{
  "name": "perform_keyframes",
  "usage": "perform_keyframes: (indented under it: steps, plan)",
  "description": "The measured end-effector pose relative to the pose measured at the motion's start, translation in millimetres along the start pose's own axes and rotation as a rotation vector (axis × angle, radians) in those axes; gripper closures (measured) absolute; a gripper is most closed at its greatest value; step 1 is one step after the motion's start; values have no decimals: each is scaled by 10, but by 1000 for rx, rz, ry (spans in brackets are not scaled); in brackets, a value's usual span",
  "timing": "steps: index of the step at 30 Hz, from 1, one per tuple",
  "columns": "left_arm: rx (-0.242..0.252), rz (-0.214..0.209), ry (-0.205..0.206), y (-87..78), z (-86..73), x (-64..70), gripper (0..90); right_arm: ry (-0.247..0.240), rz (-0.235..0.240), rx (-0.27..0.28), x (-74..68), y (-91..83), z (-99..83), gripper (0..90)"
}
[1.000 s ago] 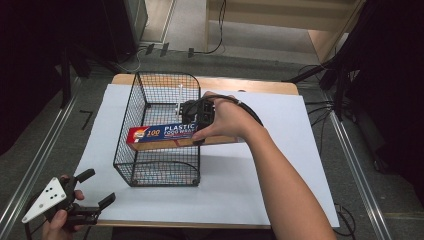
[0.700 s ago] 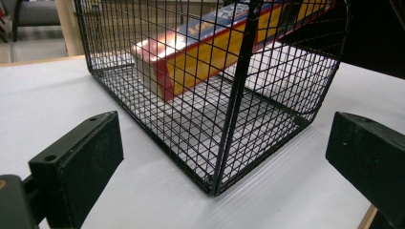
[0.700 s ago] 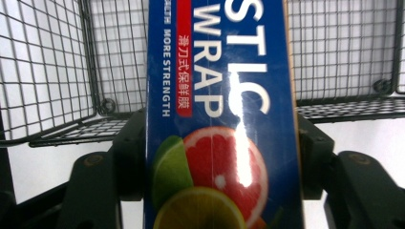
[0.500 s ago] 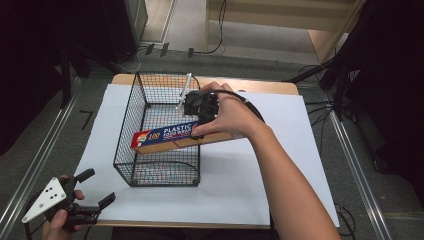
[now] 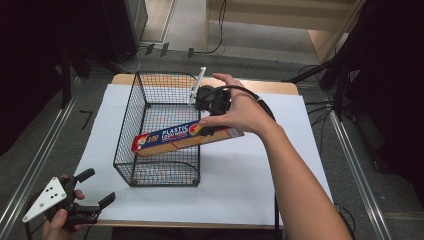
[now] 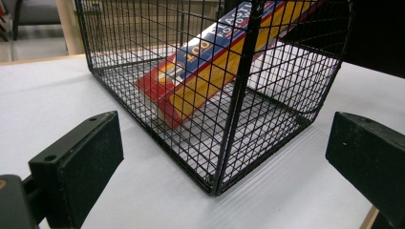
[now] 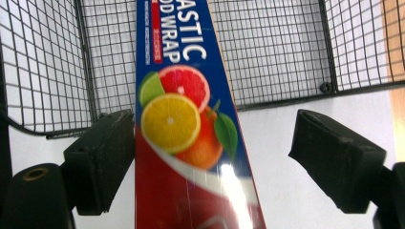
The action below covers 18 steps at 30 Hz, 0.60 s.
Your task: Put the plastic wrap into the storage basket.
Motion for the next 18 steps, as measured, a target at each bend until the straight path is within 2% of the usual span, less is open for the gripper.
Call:
perform_keyframes:
  steps: [9, 18]
  plan:
    - [-2, 3, -3, 2, -4, 0, 0, 39, 16, 31, 25, -110, -192, 150]
    - [-3, 1, 0, 9, -4, 4, 0, 65, 0, 41, 47, -241, -438, 147]
Point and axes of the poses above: each handheld gripper's, and its own axes: y roughly forward along the jaws, z roughly out of its top, x roughly to its right, the point moved 10 cm from there along y, roughly forward along the jaws
